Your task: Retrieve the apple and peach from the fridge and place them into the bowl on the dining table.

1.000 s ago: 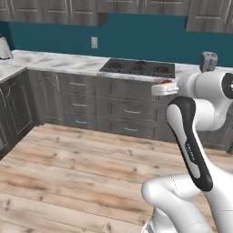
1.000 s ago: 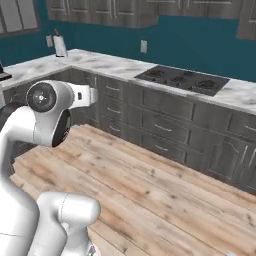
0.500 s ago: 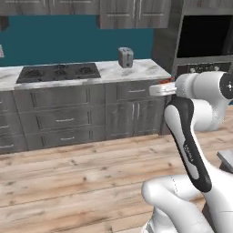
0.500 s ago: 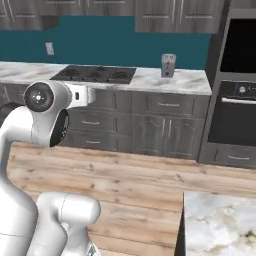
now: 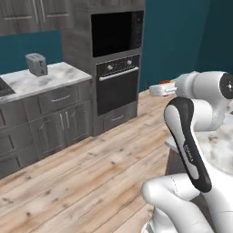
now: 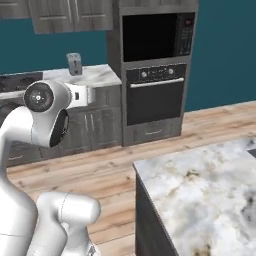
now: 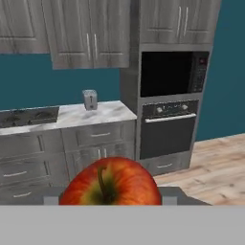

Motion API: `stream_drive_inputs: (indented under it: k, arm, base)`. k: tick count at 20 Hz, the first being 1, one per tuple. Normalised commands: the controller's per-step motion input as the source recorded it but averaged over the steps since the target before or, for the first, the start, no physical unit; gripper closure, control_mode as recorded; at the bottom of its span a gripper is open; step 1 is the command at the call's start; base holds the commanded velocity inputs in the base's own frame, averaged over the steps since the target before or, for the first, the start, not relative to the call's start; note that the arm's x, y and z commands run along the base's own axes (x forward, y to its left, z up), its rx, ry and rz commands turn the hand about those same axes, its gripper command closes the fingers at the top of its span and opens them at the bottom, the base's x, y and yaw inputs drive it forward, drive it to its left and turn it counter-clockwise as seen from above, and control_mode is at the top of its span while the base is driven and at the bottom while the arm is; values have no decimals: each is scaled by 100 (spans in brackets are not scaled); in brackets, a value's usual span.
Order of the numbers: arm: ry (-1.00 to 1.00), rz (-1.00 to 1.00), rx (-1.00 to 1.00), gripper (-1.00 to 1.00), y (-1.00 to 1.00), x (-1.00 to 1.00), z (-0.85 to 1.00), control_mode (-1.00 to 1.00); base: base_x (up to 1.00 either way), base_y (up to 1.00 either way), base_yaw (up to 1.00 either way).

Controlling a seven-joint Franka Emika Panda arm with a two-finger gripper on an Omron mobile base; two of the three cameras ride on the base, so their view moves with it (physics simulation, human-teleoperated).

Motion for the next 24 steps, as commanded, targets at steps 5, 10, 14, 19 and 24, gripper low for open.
stream_drive_inputs:
  k: [5,10,14,19,24]
  arm:
    - [0,0,0,100,0,0,0,100]
    - [0,0,0,100,0,0,0,100]
    - [0,0,0,100,0,0,0,100]
    - [0,0,0,100,0,0,0,100]
    - [0,0,0,100,0,0,0,100]
  base:
    - [-29,0,-73]
    - [-32,-3,-67]
    - [-36,-21,-55]
    - [-17,-50,-46]
    - [0,-74,-40]
